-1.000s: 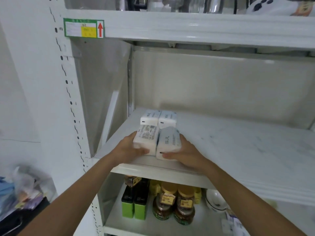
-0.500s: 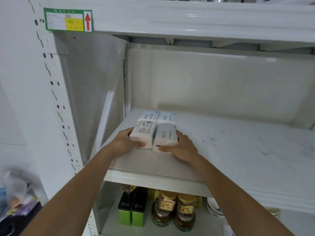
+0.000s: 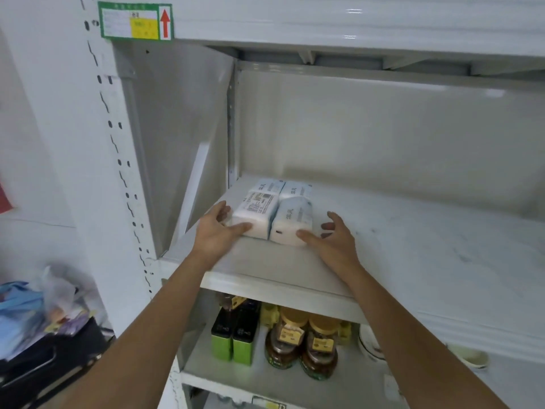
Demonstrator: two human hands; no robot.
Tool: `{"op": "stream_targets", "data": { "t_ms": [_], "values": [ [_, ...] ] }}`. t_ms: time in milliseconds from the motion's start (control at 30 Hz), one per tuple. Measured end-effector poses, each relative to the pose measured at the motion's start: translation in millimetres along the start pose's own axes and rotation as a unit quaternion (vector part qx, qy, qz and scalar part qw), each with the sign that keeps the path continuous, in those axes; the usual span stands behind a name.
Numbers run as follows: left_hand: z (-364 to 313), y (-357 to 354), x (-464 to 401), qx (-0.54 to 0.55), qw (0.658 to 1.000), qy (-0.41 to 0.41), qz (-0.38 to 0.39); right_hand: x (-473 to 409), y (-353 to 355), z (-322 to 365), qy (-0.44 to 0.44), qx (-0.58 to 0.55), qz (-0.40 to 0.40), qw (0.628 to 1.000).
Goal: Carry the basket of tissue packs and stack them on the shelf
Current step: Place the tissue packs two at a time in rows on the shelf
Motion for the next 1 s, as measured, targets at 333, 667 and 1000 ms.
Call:
{"op": "stream_targets", "data": {
  "t_ms": [333, 667, 1000],
  "values": [
    [-7, 10, 97, 0.186, 0.981, -0.031, -0.033, 114, 53, -20, 0.235, -0.025, -0.045, 0.971],
    [61, -93, 198, -0.006, 0.974, -0.028, 0.226, 195, 62, -179, 0.214, 0.08, -0.072, 0.971],
    [189, -194, 294, -0.313, 0.81, -0.024, 0.496, 250, 72, -421, -0.256, 0.32, 0.185, 0.893]
  ]
}}
Point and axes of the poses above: each hand's wrist, its own x-axis away from the middle knuckle, its own y-axis out of the back of the hand, z = x × y, the point moved 7 cm from there along -x, towards the middle knuckle, and after that the axes turned 9 degrees about -y, right-handed, at the moved point
